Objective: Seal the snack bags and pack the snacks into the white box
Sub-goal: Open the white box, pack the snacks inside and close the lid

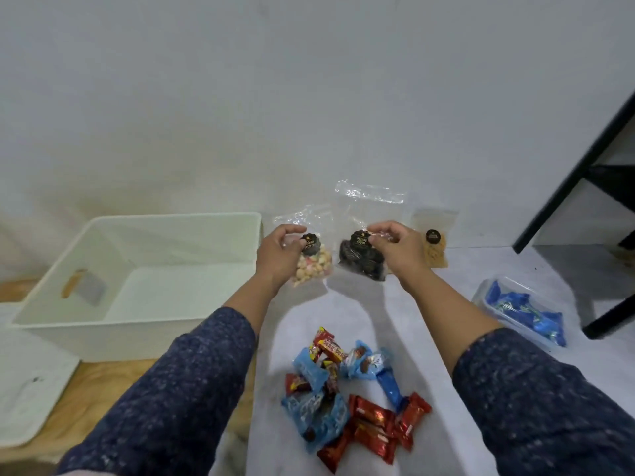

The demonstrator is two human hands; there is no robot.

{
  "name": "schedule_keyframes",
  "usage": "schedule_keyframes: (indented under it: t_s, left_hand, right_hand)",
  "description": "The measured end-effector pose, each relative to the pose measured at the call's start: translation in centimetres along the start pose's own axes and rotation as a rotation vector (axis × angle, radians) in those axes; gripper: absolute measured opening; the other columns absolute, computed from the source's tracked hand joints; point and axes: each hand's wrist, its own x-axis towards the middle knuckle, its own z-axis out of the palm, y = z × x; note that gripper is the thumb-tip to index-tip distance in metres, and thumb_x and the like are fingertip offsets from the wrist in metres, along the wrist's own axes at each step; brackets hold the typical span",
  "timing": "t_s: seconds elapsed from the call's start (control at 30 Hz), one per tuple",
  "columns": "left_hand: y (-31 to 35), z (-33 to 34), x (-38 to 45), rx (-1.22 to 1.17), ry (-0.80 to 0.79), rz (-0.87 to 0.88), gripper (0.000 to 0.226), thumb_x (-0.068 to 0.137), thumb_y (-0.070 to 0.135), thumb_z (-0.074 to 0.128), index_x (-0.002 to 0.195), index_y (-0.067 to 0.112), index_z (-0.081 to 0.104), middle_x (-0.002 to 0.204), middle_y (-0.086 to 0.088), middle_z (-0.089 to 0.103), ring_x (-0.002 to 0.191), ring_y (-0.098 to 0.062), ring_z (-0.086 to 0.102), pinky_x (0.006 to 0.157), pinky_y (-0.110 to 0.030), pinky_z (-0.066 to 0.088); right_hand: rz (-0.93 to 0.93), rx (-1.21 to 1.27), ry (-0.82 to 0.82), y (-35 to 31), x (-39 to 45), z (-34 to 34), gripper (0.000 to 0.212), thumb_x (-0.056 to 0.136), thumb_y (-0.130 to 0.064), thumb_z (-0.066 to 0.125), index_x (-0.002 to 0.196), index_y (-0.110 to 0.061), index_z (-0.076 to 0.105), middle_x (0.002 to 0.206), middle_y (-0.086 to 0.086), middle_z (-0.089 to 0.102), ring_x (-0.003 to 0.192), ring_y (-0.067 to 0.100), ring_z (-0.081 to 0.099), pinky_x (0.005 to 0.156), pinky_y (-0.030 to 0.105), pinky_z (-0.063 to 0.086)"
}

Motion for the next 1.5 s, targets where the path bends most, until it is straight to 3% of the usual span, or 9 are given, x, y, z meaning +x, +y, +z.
schedule_keyframes:
  t_s: [0.13,0.37,0.53,0.8,0.93,1.1,1.27,1.4,1.5]
  left_hand:
    - [0.5,-5.6,0.0,0.009,0.046,-0.012,0.019,0.087,0.014,0.059,0.091,0.032,0.064,0.095,0.0,0.058,0.087,-0.02,0.056,0.082,-0.036,0.052]
    - [0.8,-13.0,0.7,-0.07,0.201,-0.012,0.022,0.089,0.01,0.058,0.089,0.03,0.065,0.105,0.001,0.063,0.07,-0.008,0.057,0.054,-0.019,0.044]
    - [-1.9,-17.6,1.2,-0.073,0.275,-0.075,0.023,0.089,0.008,0.057,0.086,0.03,0.065,0.114,-0.002,0.061,0.079,-0.014,0.06,0.046,-0.011,0.046]
    - [-8.7,-21.2,5.4,-0.018,0.18,-0.192,0.028,0.089,0.008,0.058,0.082,0.034,0.065,0.114,-0.005,0.061,0.107,-0.027,0.061,0.086,-0.037,0.052]
    - [-11.7,-22.4,9.0,0.019,0.063,-0.227,0.025,0.089,0.008,0.057,0.086,0.032,0.065,0.114,-0.004,0.062,0.108,-0.023,0.059,0.087,-0.035,0.05]
    - [-15.1,-23.2,13.4,0.064,-0.062,-0.243,0.024,0.087,0.006,0.056,0.089,0.028,0.065,0.109,-0.005,0.063,0.097,-0.02,0.06,0.078,-0.028,0.05]
    - [-18.2,-22.7,16.4,0.094,-0.117,-0.289,0.032,0.085,0.003,0.053,0.08,0.033,0.062,0.095,-0.008,0.067,0.046,0.001,0.057,0.045,-0.015,0.045]
    - [-20.2,-22.4,17.7,0.095,-0.114,-0.311,0.034,0.083,0.0,0.056,0.08,0.034,0.062,0.103,-0.002,0.068,0.096,-0.022,0.066,0.086,-0.037,0.054]
    - [-20.3,-22.1,18.1,0.143,-0.112,-0.314,0.027,0.084,0.005,0.058,0.09,0.031,0.063,0.098,0.006,0.063,0.101,-0.018,0.063,0.096,-0.038,0.049]
  right_hand:
    - [-0.047,0.036,-0.041,-2.9,-1.2,4.5,0.025,0.08,-0.004,0.065,0.076,-0.029,0.068,0.084,-0.003,0.065,0.078,0.013,0.056,0.07,0.021,0.045]
    - [-0.099,0.094,-0.196,-7.2,-0.5,11.5,0.024,0.081,-0.003,0.064,0.08,-0.027,0.068,0.078,-0.008,0.061,0.072,0.008,0.054,0.068,0.019,0.046]
    - [-0.088,0.121,-0.274,-7.4,-1.2,17.3,0.024,0.081,-0.003,0.064,0.078,-0.027,0.068,0.076,-0.005,0.062,0.068,0.007,0.054,0.071,0.023,0.048]
    - [-0.025,0.008,-0.296,-5.6,-0.3,25.5,0.03,0.081,-0.004,0.063,0.073,-0.034,0.065,0.094,-0.003,0.062,0.091,0.02,0.058,0.089,0.042,0.053]
    - [0.051,-0.051,-0.276,-3.7,0.7,28.9,0.027,0.083,-0.005,0.061,0.077,-0.031,0.065,0.083,-0.009,0.058,0.087,0.017,0.057,0.089,0.039,0.053]
    - [0.136,-0.158,-0.223,-0.7,2.7,31.8,0.026,0.083,-0.009,0.059,0.076,-0.034,0.065,0.087,-0.005,0.063,0.087,0.019,0.06,0.083,0.036,0.054]
    - [0.251,-0.196,-0.145,2.4,4.1,33.6,0.023,0.088,0.001,0.052,0.093,-0.015,0.067,0.088,0.003,0.062,0.074,0.011,0.055,0.059,0.003,0.043]
    - [0.276,-0.234,-0.061,3.6,5.4,35.2,0.025,0.087,0.005,0.05,0.091,-0.015,0.065,0.089,0.005,0.064,0.08,0.015,0.055,0.06,0.004,0.042]
    - [0.284,-0.28,-0.056,3.6,6.0,35.6,0.029,0.084,0.006,0.05,0.091,-0.017,0.065,0.093,0.005,0.066,0.089,0.02,0.061,0.079,0.023,0.047]
